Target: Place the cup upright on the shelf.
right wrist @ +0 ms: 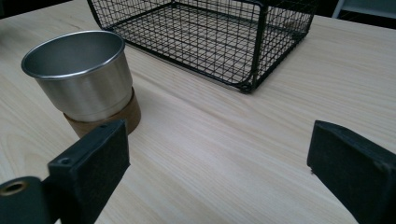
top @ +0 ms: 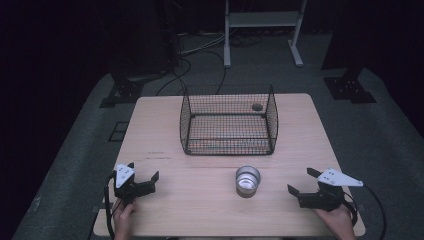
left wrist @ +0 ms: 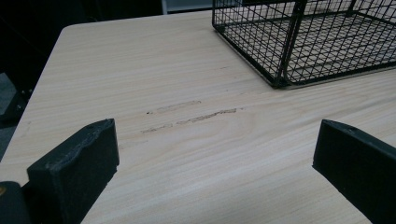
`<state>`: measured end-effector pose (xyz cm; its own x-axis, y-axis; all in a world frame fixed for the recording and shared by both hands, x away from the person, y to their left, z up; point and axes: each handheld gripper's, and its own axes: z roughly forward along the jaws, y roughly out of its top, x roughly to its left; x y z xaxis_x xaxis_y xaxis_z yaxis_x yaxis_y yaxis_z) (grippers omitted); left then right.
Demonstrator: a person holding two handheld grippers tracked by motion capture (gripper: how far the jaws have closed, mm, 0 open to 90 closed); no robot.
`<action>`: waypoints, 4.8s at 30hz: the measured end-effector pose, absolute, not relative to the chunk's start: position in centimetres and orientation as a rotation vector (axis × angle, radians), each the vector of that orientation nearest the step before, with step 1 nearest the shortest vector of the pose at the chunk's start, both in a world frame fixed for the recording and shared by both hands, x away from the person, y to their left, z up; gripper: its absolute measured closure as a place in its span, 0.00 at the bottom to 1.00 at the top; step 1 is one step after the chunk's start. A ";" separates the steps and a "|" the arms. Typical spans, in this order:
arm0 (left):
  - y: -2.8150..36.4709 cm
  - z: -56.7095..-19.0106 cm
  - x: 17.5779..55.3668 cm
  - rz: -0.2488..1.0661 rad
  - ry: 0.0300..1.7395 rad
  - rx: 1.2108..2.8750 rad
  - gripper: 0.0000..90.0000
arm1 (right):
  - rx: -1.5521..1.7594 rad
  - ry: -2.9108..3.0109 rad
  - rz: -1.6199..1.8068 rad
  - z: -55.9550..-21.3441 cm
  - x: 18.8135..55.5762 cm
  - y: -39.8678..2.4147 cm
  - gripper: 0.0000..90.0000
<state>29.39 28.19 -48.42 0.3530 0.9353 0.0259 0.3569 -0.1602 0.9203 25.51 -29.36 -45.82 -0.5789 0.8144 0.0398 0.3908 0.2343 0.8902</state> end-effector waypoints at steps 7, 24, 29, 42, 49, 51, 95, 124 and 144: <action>28.2 -48.4 29.4 0.799 1.159 1.708 0.00 | 1.073 2.109 1.311 -45.7 25.5 -28.4 0.03; 28.2 -48.4 29.4 0.798 1.163 1.703 0.00 | 0.998 2.197 1.317 -45.6 25.4 -25.8 0.02; 28.2 -48.4 29.4 0.800 1.160 1.707 0.00 | 0.964 2.244 1.315 -45.7 25.2 -24.6 0.02; 28.2 -48.4 29.3 0.799 1.162 1.709 0.00 | 0.913 2.318 1.329 -45.8 25.3 -22.4 0.02; 28.2 -48.4 29.3 0.801 1.160 1.711 0.00 | 0.888 2.364 1.308 -46.0 25.9 -21.4 0.02; 28.2 -48.4 29.3 0.801 1.162 1.710 0.00 | 0.878 2.382 1.298 -45.9 26.1 -21.0 0.02; 28.2 -48.4 29.3 0.801 1.160 1.708 0.00 | 0.855 2.434 1.252 -47.1 30.1 -16.1 0.13; 28.1 -48.5 29.3 0.804 1.161 1.711 0.00 | 0.934 2.401 1.341 -44.3 30.3 -18.6 0.20; 28.0 -48.5 29.3 0.809 1.159 1.721 0.00 | 0.895 2.411 1.324 -41.0 31.3 -18.5 0.20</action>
<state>29.32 27.99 -48.46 0.3516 0.9353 0.0397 0.3597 -0.1741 0.9167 31.35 -18.48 -41.01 -0.7808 0.6205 0.0735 0.3948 0.3988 0.8277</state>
